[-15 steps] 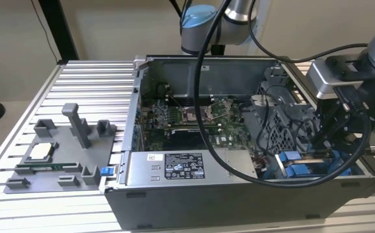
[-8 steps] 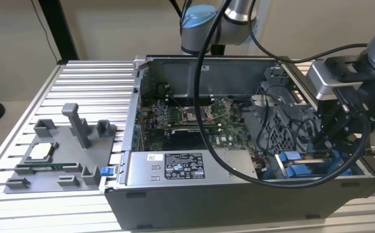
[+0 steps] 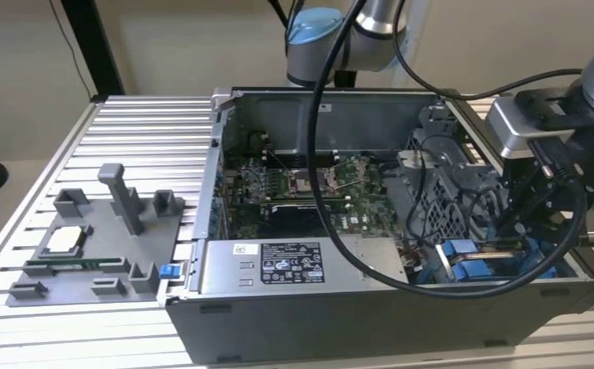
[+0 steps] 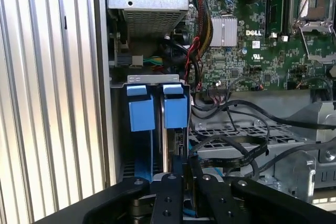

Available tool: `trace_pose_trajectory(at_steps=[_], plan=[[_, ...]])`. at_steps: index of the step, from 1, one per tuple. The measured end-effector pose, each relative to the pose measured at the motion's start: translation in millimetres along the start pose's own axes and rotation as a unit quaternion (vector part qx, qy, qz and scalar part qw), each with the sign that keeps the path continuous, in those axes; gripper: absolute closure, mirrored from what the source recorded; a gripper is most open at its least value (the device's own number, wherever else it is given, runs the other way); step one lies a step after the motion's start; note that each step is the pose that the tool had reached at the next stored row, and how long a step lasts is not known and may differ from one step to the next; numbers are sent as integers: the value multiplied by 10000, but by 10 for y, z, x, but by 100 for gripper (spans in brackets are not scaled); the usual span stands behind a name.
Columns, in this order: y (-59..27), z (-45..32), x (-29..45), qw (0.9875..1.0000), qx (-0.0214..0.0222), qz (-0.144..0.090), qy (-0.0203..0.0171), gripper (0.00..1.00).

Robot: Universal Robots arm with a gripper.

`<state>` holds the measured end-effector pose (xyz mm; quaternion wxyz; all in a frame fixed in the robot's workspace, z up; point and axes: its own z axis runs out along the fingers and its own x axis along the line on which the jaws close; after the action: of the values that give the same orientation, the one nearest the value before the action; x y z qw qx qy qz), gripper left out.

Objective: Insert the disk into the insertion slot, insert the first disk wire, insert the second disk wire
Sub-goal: 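Insert the second disk wire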

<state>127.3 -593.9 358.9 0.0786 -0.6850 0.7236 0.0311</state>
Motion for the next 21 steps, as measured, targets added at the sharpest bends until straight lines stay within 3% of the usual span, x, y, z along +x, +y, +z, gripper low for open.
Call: trace_pose_trajectory(at_steps=[7,12,21], plan=[[1,22,2,10000,83,-13,-4,100],[21,35,6,10000,84,-13,-4,100],[44,80,-5,9999,101,-18,38,100]])
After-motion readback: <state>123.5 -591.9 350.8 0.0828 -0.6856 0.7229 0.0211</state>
